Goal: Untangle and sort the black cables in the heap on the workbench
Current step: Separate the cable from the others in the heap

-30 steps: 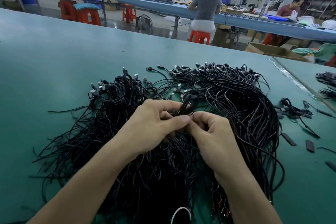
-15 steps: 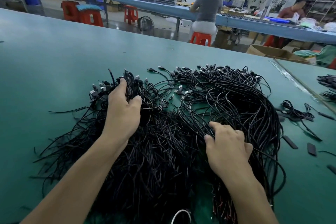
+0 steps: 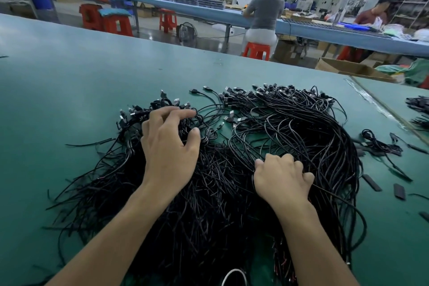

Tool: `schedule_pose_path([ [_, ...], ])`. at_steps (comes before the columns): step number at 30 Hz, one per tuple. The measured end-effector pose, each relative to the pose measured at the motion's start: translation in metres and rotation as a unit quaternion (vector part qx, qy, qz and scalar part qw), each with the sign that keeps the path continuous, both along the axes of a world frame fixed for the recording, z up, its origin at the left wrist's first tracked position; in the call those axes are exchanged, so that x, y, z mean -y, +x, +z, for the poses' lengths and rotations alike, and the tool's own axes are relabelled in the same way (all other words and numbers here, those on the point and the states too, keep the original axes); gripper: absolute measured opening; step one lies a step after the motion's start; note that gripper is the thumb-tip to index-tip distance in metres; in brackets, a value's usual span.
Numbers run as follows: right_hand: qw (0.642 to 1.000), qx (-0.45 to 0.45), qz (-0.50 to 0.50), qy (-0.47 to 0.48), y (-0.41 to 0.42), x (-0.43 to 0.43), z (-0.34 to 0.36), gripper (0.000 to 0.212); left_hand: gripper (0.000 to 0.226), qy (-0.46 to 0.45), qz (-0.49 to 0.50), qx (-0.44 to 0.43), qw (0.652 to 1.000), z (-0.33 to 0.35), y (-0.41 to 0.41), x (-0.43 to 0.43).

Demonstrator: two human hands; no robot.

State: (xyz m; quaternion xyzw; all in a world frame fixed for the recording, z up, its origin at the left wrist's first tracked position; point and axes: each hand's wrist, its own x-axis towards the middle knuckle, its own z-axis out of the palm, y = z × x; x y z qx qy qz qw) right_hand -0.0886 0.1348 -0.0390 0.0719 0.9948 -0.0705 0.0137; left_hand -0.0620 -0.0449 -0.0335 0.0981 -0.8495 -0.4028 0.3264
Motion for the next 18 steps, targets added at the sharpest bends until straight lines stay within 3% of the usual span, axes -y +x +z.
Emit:
schedule_pose_path([
  [2, 1.0, -0.025, 0.0, -0.008, -0.002, 0.002, -0.002, 0.036, 0.022, 0.025, -0.045, 0.003, 0.999, 0.001, 0.0, -0.002],
  [6, 0.986, -0.143, 0.037, -0.073, 0.0, 0.004, -0.001, 0.023, 0.029, 0.013, -0.132, 0.033, 0.991, -0.002, 0.002, -0.005],
  [8, 0.973, -0.115, 0.091, -0.176, 0.004, 0.005, 0.001, 0.02, 0.044, -0.022, -0.172, 0.048, 0.984, -0.008, 0.003, -0.006],
  [10, 0.934, -0.064, 0.138, -0.324, 0.011, 0.007, 0.009, 0.017, 0.067, -0.066, -0.216, 0.054, 0.973, -0.011, 0.003, -0.007],
  [12, 0.905, -0.069, 0.188, -0.375, 0.022, 0.01, 0.02, 0.015, 0.074, -0.134, -0.245, 0.044, 0.959, -0.012, 0.002, -0.01],
  [15, 0.87, -0.089, 0.272, -0.4, 0.044, 0.017, 0.038, 0.024, 0.045, -0.168, -0.272, 0.022, 0.947, -0.017, 0.0, -0.013],
  [18, 0.836, -0.052, 0.344, -0.424, 0.063, 0.024, 0.052, 0.024, 0.019, -0.17, -0.29, 0.049, 0.94, -0.022, 0.0, -0.006],
])
